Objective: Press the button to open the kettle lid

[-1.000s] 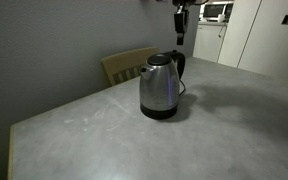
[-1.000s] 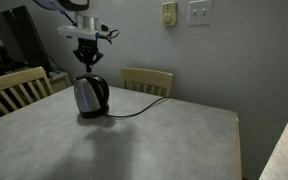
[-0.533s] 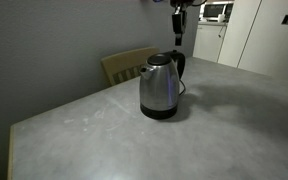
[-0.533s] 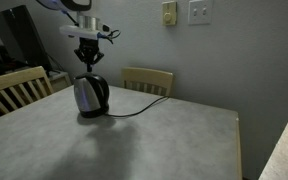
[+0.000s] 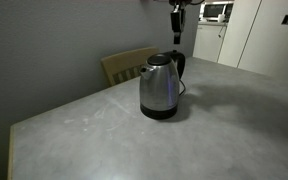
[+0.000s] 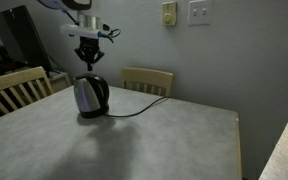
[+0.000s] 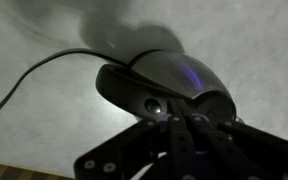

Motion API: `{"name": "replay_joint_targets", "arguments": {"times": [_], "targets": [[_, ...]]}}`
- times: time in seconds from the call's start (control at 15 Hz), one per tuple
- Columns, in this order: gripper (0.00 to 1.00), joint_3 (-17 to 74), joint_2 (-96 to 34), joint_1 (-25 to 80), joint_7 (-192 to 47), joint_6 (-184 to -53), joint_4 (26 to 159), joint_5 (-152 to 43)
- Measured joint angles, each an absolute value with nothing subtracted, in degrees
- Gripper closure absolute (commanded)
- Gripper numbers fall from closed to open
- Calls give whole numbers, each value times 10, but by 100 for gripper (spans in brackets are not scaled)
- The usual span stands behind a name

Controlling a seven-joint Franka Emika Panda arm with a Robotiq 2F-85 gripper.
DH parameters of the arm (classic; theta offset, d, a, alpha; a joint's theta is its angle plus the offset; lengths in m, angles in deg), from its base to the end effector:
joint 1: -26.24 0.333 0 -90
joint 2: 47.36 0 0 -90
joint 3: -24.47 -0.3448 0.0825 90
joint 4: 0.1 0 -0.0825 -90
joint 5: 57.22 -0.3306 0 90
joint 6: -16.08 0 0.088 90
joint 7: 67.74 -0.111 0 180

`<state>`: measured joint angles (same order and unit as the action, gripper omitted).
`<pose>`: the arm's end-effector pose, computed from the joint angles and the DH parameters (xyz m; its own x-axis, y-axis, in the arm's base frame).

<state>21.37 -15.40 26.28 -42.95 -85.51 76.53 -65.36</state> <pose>0.6650 0.0410 0.4354 0.9003 0.4331 -0.0443 0.4168 -0.8868 -0.1995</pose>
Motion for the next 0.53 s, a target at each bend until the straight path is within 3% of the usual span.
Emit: {"name": "replay_joint_targets", "arguments": {"times": [0.53], "targets": [[100, 214, -206, 266, -458, -981, 811, -609]]}}
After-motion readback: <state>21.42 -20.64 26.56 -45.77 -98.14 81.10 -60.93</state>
